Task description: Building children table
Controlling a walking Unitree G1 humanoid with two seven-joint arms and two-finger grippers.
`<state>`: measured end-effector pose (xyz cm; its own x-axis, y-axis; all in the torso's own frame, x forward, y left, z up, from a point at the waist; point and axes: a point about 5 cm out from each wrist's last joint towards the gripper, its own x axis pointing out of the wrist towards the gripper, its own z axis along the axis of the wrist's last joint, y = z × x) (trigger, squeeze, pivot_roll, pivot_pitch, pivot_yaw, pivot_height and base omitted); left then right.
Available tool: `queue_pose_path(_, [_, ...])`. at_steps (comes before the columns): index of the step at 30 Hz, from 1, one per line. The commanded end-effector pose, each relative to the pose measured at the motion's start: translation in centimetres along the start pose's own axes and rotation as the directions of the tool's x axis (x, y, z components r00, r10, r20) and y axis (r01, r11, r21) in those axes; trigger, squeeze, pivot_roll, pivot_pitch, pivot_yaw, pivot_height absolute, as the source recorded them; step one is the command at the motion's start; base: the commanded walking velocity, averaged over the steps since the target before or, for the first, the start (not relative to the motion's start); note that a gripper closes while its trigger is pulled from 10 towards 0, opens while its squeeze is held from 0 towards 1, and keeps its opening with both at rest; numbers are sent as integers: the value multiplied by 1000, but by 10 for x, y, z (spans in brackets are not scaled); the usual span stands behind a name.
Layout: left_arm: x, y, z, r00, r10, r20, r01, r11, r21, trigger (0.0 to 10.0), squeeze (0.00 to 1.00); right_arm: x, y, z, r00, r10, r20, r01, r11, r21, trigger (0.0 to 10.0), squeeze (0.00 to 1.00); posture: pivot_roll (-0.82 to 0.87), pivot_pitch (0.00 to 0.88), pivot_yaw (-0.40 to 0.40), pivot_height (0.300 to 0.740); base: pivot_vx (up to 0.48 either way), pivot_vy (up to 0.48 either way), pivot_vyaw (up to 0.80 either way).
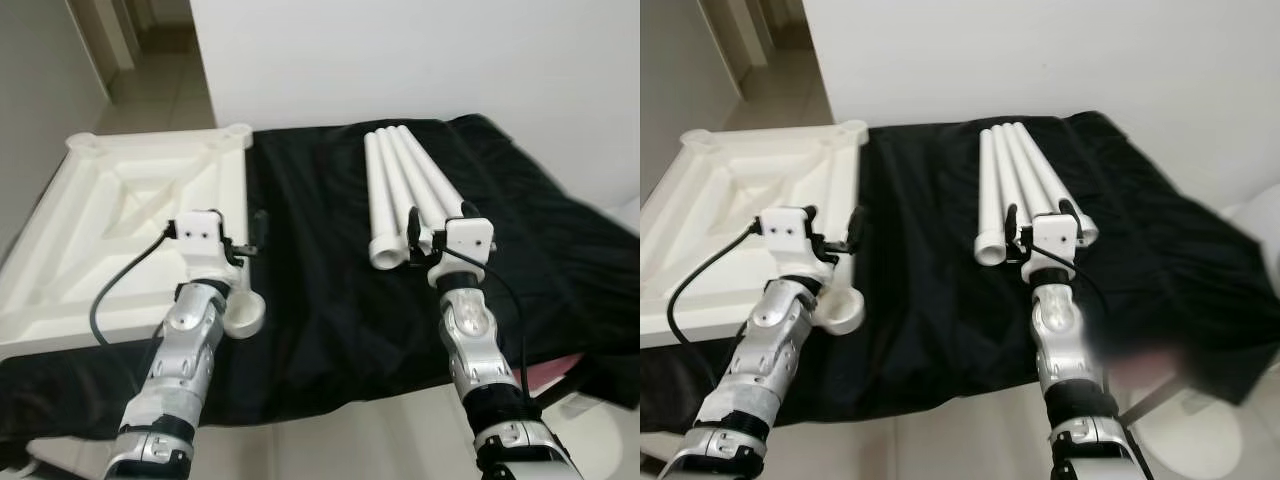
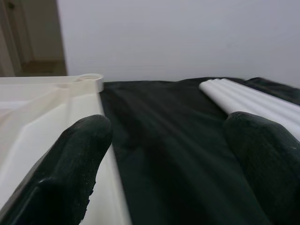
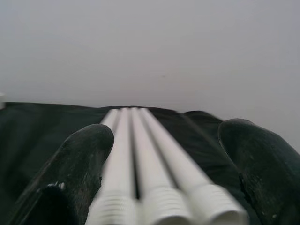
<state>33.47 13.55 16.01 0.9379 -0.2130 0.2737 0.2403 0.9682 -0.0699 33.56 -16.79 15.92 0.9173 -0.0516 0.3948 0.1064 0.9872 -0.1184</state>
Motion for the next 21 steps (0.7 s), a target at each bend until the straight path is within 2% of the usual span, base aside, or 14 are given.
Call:
queue_pose_path(1, [-2,8,-3,999,40,-13,-39,999,12,10000,0,-2,3,-2,1000,3,-6,-2,1000,15,10000,0,-33,0,55,740,0,0,0])
queue_pose_path(12, [-3,15,-2,998,58,-16,-58,998,3,10000,0,-5,5,-5,1000,-3,-31,4,1000,26,10000,0,-33,0,49,740,0,0,0])
queue_pose_path(21, [-6,17,-3,999,36,-19,-36,999,9,10000,0,-11,8,-9,999,1,-48,1,1000,28,10000,0,-31,0,58,740,0,0,0])
